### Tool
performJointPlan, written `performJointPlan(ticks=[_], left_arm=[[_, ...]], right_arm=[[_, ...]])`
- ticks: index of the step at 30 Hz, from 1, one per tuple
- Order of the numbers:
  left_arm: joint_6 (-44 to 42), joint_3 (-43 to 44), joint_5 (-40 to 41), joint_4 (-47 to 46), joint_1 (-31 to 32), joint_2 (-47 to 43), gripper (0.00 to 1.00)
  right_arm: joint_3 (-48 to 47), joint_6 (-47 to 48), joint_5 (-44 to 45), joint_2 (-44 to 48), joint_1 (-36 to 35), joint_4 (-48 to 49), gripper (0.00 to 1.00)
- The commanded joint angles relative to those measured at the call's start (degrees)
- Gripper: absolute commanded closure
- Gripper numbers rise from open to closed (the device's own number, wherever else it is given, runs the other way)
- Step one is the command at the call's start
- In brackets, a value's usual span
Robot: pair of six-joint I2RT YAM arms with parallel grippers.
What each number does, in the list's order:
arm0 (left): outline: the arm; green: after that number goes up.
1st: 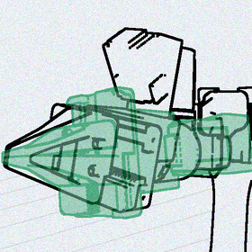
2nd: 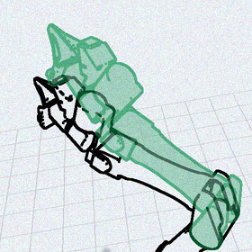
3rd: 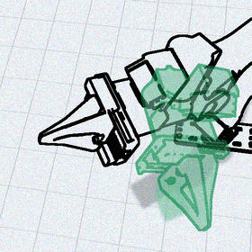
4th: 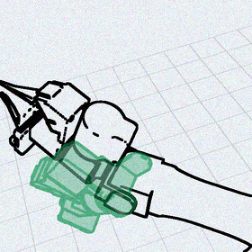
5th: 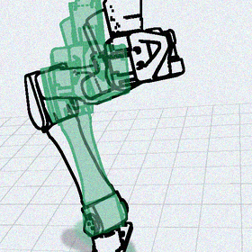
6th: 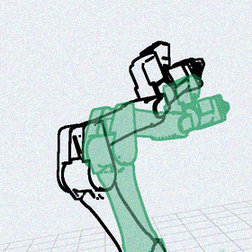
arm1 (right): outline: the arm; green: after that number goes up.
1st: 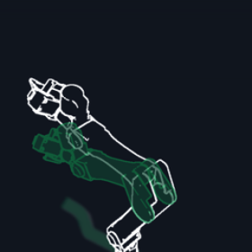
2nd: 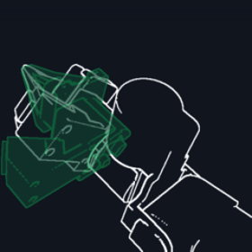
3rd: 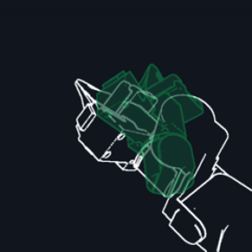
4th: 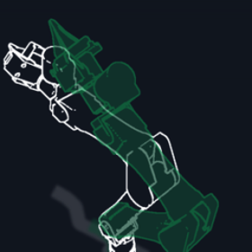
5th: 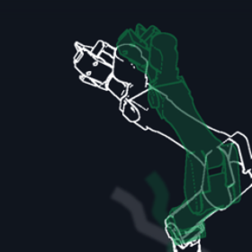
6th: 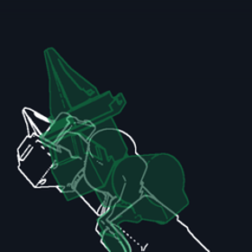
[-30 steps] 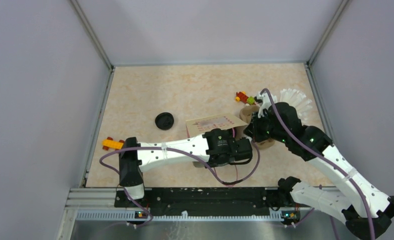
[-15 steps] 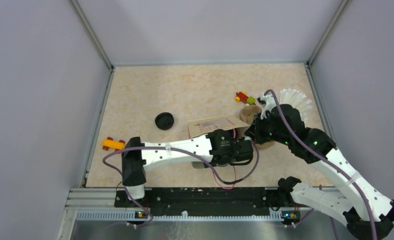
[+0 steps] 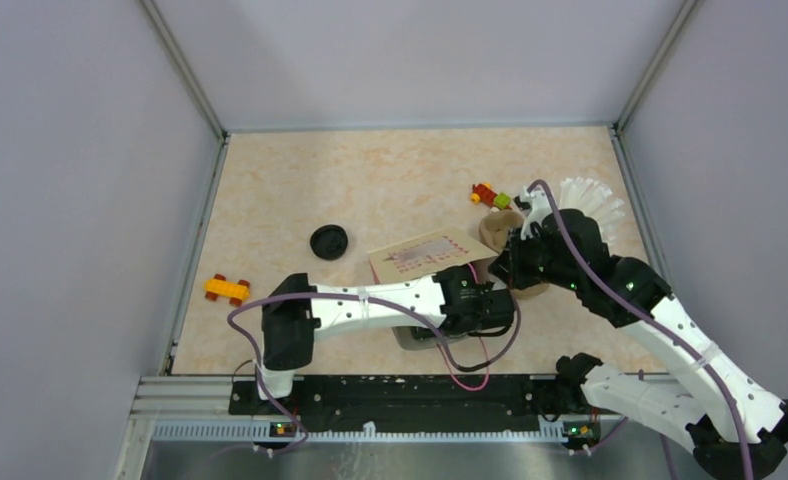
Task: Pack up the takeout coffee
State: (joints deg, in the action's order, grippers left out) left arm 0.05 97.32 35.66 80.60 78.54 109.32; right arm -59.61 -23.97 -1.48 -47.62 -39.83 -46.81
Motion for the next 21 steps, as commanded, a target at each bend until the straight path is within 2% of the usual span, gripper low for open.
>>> performJointPlan(ticks=[1, 6, 12, 15, 21], left_arm=[[1.8, 0.1, 2.9, -0.3, 0.2, 1.1, 0.43], [1.7, -0.2, 2.4, -0.5, 0.0, 0.4, 0.44], [1.3, -0.7, 2.8, -0.5, 0.0, -1.3, 0.45], [1.1, -1.4, 2.5, -0.5, 0.0, -1.9, 0.45], [1.2, -2.2, 2.4, -0.5, -0.1, -3.2, 0.45]], right_arm=[[-0.1, -1.0, -1.7, 1.0, 0.2, 2.3, 1.00], [0.0, -1.6, -1.6, 1.1, 0.2, 1.9, 1.00], [-0.1, -2.3, 2.7, 2.5, 0.2, 0.2, 0.79], [-0.5, -1.8, 4.1, 2.7, 0.2, -1.0, 0.74], [0.5, -1.2, 3.3, 4.8, 0.2, -1.6, 0.74]])
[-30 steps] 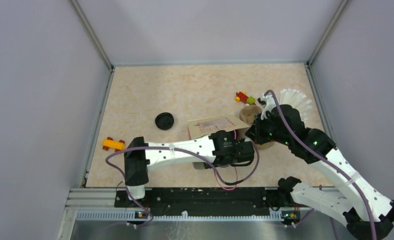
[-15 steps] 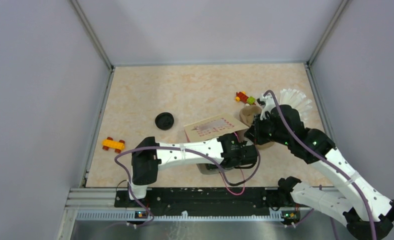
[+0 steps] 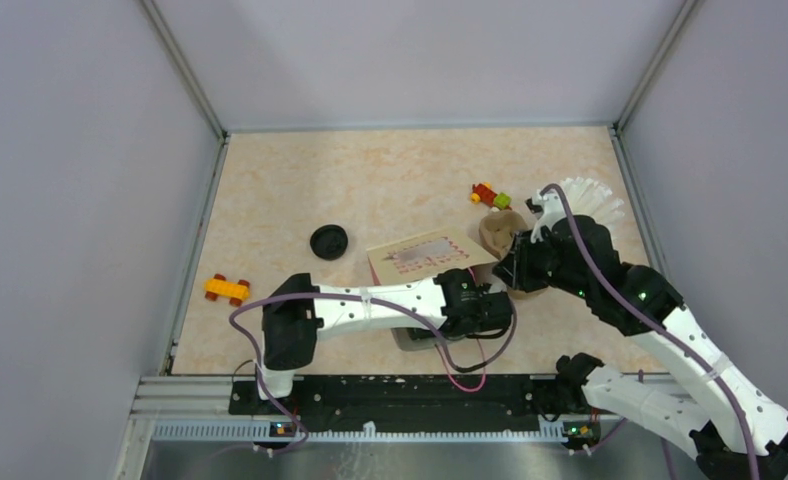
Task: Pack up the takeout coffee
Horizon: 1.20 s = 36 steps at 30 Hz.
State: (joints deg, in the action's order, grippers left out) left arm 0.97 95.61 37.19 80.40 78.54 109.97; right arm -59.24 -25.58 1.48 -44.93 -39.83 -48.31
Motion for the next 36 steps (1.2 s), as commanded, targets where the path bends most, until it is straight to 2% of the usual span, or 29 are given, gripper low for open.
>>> performJointPlan(ticks=[1, 5, 13, 19, 22, 25, 33, 36], left_arm=[[0.3, -0.4, 1.0, -0.3, -0.1, -4.1, 0.45], [0.7, 0.1, 1.3, -0.2, -0.1, -5.3, 0.46], [-0.4, -1.8, 0.2, -0.7, -0.1, -6.6, 0.46], [-0.4, -2.1, 0.0, -0.8, -0.1, -7.2, 0.46], [-0.4, -3.1, 0.2, -0.7, -0.1, -7.6, 0.47], [-0.4, -4.1, 0.4, -0.5, -0.1, -7.8, 0.47], [-0.3, -7.6, 1.9, 0.1, -0.7, -7.4, 0.47], [0.5, -6.5, 3.9, 0.7, -0.8, -6.4, 0.47]], right_arm=[[0.5, 0.5, 0.3, 2.4, 0.2, -0.4, 0.72], [2.1, 0.5, -0.1, 2.9, 0.2, -0.4, 0.65], [6.2, -1.5, -1.2, 3.0, 0.2, 4.9, 0.65], [7.3, -2.1, -1.2, 0.6, 0.2, 8.9, 0.70], [7.5, -2.4, -1.2, 0.4, 0.2, 9.9, 0.79], [6.7, -2.5, -2.9, 0.2, 0.2, 10.0, 1.00], [8.3, -5.4, -6.8, 2.1, 0.1, 11.0, 1.00], [9.2, -5.5, -7.3, 2.7, 0.1, 11.7, 1.00]])
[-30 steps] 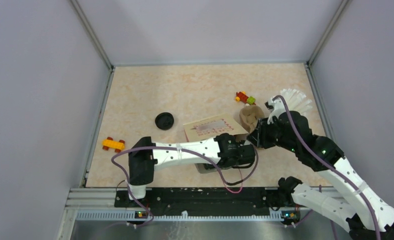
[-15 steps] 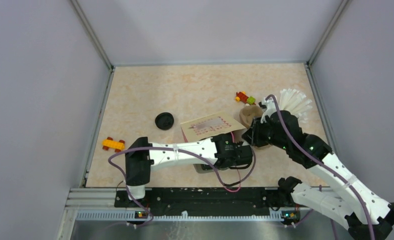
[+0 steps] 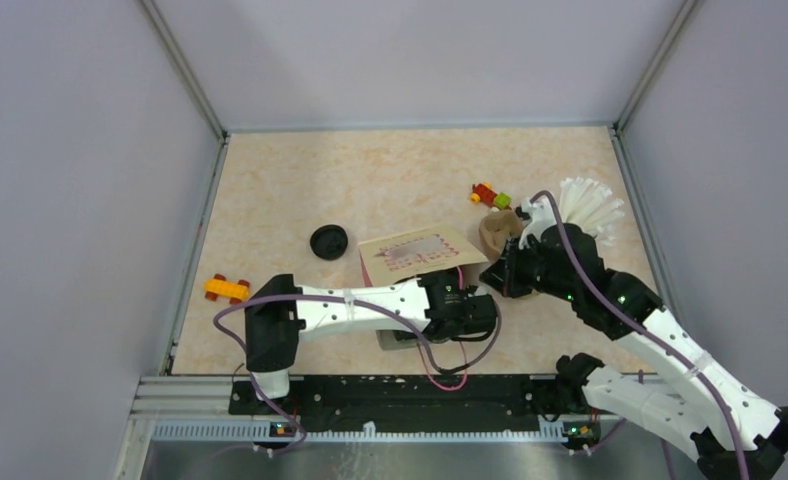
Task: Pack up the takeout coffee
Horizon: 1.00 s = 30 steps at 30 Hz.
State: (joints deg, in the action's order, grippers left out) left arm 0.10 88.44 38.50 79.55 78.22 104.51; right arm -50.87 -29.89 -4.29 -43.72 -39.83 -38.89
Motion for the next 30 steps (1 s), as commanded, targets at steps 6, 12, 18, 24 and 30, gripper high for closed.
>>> performJointPlan(ticks=[6, 12, 18, 24, 30], left_arm=[[2.2, 2.3, 5.5, 1.5, -0.6, 0.2, 0.47], [2.2, 2.3, 8.5, 1.5, -2.2, 0.8, 0.47], [1.9, 2.0, 9.6, 1.5, -3.2, 1.7, 0.44], [2.2, 1.9, 9.4, 1.4, -3.5, 3.2, 0.44], [3.4, 4.1, 8.2, 1.5, -3.9, 5.5, 0.44]], right_arm=[[1.9, -1.7, -2.4, 1.6, 0.1, 3.2, 1.00], [0.8, -1.4, -1.6, 1.5, 0.1, 2.8, 1.00], [1.3, -1.5, -2.5, 0.9, 0.1, 3.6, 1.00], [0.7, -1.2, -3.7, -0.4, 0.1, 4.8, 1.00], [0.0, -0.4, -4.3, -1.2, 0.1, 4.8, 1.00]])
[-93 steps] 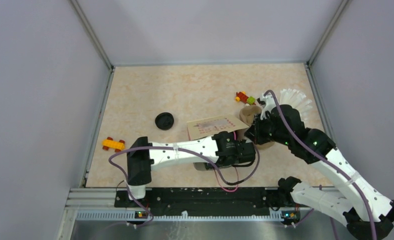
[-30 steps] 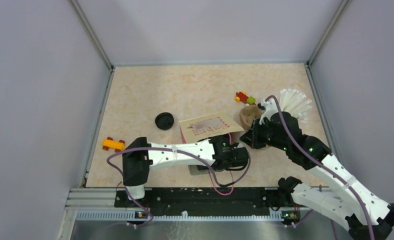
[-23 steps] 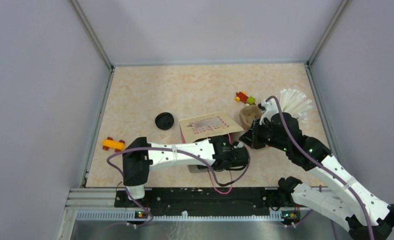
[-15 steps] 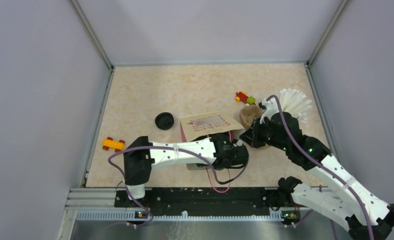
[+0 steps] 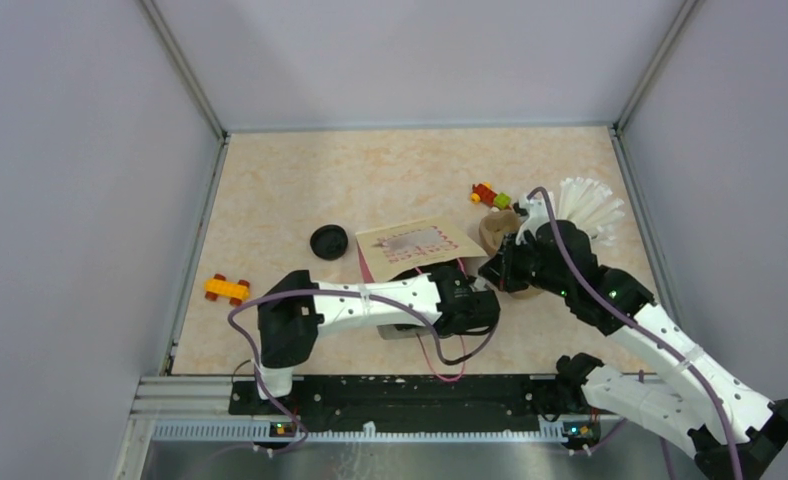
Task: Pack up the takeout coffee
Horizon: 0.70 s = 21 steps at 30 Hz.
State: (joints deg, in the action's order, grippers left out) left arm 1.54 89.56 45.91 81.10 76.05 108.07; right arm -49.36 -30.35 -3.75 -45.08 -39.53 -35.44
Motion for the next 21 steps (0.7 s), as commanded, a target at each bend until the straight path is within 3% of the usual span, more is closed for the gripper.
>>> performJointPlan(ticks=[1, 10, 15, 21], left_arm=[[2.1, 3.5, 0.4, -0.1, -1.8, 1.9, 0.44], [1.4, 7.4, -3.8, -0.1, -1.7, -3.4, 0.44], [0.7, 15.8, -5.7, -0.1, -1.7, -5.1, 0.45], [0.8, 17.1, -7.1, -0.1, -1.7, -7.5, 0.45]], right_arm=[[-1.8, 0.4, -4.5, -0.1, -0.2, 1.1, 1.00], [-5.7, -0.9, 0.2, -3.1, -0.2, 0.4, 1.00], [-12.8, -0.3, 4.6, -9.1, -0.2, -2.1, 1.00], [-20.8, 0.3, 6.7, -15.5, -0.2, -6.2, 1.00]])
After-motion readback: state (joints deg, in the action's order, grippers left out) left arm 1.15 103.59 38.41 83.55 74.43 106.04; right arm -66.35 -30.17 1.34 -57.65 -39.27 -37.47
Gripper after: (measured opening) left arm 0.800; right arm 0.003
